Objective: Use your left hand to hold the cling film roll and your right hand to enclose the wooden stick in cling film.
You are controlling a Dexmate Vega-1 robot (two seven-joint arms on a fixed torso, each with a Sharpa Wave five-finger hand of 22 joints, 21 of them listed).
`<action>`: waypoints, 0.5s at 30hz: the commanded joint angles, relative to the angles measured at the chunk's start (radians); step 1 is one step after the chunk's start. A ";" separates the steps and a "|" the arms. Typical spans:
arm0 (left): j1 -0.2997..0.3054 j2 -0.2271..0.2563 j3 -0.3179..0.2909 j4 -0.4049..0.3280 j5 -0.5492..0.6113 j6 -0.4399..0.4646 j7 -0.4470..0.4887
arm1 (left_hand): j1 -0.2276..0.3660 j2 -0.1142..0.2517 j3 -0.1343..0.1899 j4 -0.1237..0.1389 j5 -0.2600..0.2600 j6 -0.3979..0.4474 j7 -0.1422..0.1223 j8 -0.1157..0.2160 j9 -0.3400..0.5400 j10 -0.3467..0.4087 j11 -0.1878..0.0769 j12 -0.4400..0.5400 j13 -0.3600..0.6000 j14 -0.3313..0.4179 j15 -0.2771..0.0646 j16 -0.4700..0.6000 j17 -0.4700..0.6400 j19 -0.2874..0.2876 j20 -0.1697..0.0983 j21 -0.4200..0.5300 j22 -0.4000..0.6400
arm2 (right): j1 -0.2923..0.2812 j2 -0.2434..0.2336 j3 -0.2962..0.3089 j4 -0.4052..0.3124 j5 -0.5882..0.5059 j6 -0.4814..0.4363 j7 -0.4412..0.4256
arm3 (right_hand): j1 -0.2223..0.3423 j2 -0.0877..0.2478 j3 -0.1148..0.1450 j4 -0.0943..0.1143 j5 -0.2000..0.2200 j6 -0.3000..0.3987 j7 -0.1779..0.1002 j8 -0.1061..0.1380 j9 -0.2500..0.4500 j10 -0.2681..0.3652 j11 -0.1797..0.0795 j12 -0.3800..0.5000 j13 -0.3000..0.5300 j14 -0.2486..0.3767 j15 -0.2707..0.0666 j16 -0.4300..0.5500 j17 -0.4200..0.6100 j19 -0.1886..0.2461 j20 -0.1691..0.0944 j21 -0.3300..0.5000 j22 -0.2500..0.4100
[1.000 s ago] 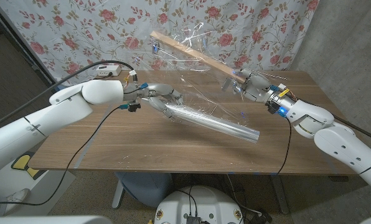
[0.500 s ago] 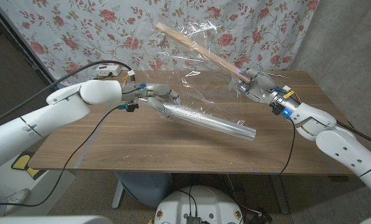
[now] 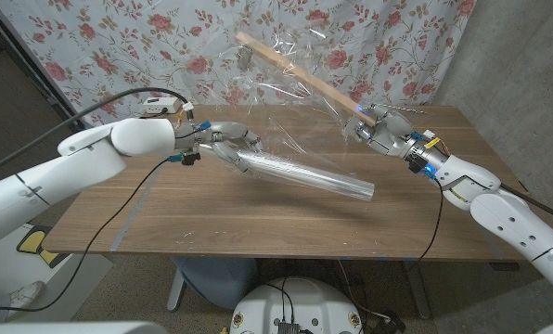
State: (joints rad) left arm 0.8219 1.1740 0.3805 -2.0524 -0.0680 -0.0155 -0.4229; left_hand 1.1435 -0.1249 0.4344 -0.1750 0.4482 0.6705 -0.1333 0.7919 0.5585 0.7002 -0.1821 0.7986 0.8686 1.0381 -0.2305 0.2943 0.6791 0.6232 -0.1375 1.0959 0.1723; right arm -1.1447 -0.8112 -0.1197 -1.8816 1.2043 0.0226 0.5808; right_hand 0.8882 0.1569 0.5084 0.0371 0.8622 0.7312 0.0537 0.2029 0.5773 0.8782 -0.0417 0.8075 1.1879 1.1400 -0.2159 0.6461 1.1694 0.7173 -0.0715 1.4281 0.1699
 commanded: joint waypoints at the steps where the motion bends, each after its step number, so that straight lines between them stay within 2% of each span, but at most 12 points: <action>1: 0.005 0.007 -0.017 0.008 0.051 0.035 0.059 | 0.110 0.137 0.028 0.019 0.005 0.023 -0.016 0.098 0.077 0.010 -0.001 0.000 0.006 0.011 0.000 -0.007 0.005 -0.004 -0.005 0.005 0.001 | 0.030 0.015 -0.017 0.038 0.002 -0.014 0.044 | 0.012 0.020 0.278 -0.166 0.005 0.091 -0.080 0.002 0.004 0.071 -0.066 0.006 0.007 -0.003 -0.004 -0.004 0.000 0.003 -0.048 0.008 0.004; 15: -0.033 -0.012 0.002 0.045 0.068 0.070 0.060 | 0.109 0.135 0.028 0.020 0.006 0.027 -0.014 0.099 0.073 0.014 -0.004 -0.001 0.006 0.016 0.000 -0.011 0.011 -0.005 -0.005 0.009 0.001 | 0.063 0.017 -0.031 0.070 0.011 -0.033 0.103 | 0.014 0.021 0.279 -0.166 0.006 0.089 -0.079 0.001 0.005 0.069 -0.067 0.010 0.010 -0.002 -0.004 -0.001 0.001 0.003 -0.047 0.010 0.003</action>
State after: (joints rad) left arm 0.8142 1.1728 0.3703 -2.0282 -0.0241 0.0326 -0.3749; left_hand 1.1435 -0.1249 0.4343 -0.1750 0.4480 0.6698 -0.1340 0.7920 0.5585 0.7040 -0.1860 0.7964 0.8707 1.0453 -0.2305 0.2872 0.6883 0.6233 -0.1375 1.0959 0.1723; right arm -1.1060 -0.7977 -0.1399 -1.8387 1.2080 0.0052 0.6405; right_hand 0.8882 0.1570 0.5083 0.0371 0.8593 0.7312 0.0536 0.2001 0.5769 0.8782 -0.0417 0.8072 1.1879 1.1402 -0.2152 0.6466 1.1684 0.7173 -0.0715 1.4281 0.1699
